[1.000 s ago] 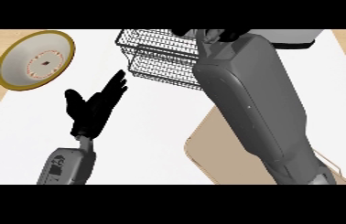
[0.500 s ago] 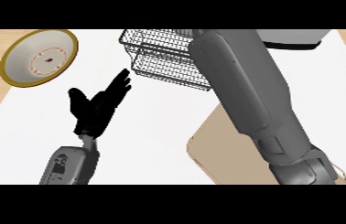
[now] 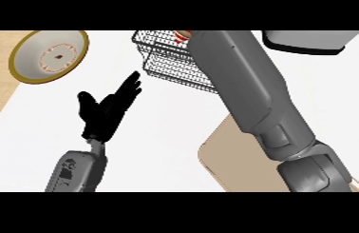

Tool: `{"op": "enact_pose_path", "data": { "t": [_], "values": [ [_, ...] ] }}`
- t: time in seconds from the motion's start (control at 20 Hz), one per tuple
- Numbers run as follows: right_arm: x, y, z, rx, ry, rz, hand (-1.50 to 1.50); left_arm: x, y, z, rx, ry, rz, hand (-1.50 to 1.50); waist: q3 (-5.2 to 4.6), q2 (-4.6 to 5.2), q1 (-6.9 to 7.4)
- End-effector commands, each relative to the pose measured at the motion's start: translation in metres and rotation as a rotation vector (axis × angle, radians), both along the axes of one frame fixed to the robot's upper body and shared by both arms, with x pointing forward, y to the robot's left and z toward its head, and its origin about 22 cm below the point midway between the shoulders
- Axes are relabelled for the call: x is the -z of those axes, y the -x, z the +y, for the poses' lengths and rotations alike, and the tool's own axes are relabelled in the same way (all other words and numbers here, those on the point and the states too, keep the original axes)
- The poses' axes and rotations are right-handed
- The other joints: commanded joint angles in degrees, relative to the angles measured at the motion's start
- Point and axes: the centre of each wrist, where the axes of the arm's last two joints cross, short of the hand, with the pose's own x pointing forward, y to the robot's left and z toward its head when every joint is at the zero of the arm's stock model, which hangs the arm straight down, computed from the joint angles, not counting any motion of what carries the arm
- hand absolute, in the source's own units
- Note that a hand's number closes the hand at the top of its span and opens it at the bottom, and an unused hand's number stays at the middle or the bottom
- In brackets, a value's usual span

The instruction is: Pick the cupcake from the tray and place it in the tiered basket

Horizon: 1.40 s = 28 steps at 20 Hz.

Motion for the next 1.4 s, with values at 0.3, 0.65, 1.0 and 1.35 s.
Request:
{"op": "enact_pose_path", "data": {
  "t": [0.3, 0.65, 1.0, 1.35],
  "values": [
    [-0.011, -0.012, 0.016, 0.124, -0.073, -0.217, -1.5, 0.003, 0.003, -0.001, -0.034, -0.009, 0.018, 0.0, -0.03, -0.71, -2.1],
    [0.003, -0.015, 0.004, 0.264, -0.227, -0.167, -1.5, 0.022, 0.008, 0.038, -0.131, -0.011, 0.041, 0.0, 0.04, -2.3, -7.05],
    [0.025, 0.014, -0.011, 0.133, -0.177, -0.076, -1.5, 0.015, 0.022, 0.046, -0.171, 0.003, 0.06, 0.0, 0.19, -3.73, -10.22],
    [0.03, 0.048, -0.045, 0.012, -0.147, 0.0, -1.5, 0.029, 0.03, 0.055, -0.237, -0.009, 0.083, 0.0, 0.29, -4.67, -14.16]
  ]
}}
